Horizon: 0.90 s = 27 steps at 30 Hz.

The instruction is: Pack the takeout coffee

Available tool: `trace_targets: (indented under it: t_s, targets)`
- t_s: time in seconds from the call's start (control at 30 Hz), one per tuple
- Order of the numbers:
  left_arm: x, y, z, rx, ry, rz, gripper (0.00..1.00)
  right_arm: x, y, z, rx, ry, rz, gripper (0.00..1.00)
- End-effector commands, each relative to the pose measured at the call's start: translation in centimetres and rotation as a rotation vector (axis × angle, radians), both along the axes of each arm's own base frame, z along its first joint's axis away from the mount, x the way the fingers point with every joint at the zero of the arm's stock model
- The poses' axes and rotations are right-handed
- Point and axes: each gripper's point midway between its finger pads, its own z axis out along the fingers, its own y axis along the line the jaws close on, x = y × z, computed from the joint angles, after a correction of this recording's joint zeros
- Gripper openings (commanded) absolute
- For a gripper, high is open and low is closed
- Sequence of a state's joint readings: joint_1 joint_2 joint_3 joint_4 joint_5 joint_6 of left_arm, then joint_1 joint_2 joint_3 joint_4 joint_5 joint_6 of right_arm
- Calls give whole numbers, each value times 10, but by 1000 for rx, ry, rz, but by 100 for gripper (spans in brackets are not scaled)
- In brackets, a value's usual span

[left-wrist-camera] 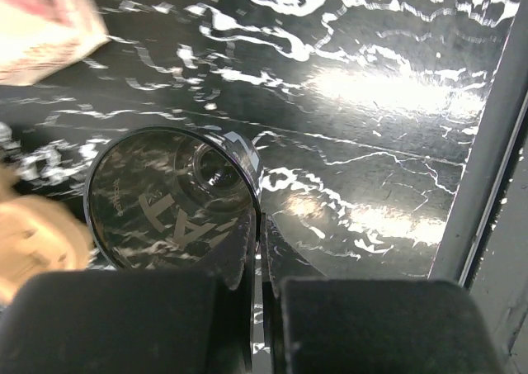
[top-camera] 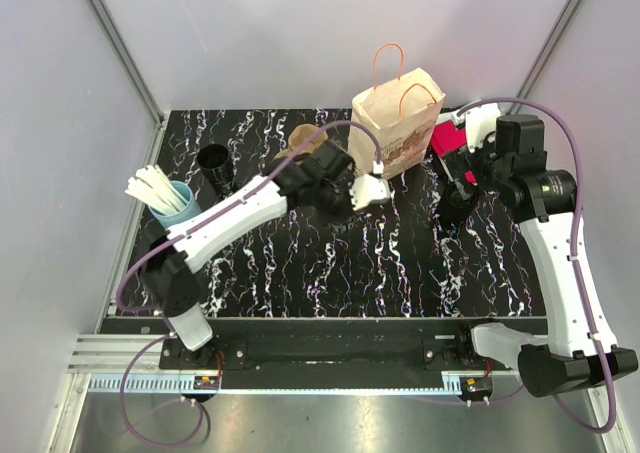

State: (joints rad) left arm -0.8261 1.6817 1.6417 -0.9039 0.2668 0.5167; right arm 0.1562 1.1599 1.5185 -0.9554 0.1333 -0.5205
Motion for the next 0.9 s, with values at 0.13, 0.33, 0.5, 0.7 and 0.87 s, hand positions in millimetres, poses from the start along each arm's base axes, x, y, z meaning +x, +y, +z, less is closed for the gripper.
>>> trace_targets:
  t_s: [0.13,0.33,0.5,0.7,0.87]
  targets:
    - [1,-27,-44,20,-23,10,0,-7,-9,9,19,-70,-49,100]
    - [8,-30,-66,25,-52,39,0,-6,-6,8,27,-69,-34,100]
    - [12,-31,-77,36,-52,44,0,-5,-5,7,32,-70,-31,100]
    - [17,-35,-81,37,-54,50,0,-4,-4,5,34,-68,-28,100]
    - [20,-37,-82,36,-59,55,0,-5,-3,4,37,-65,-22,100]
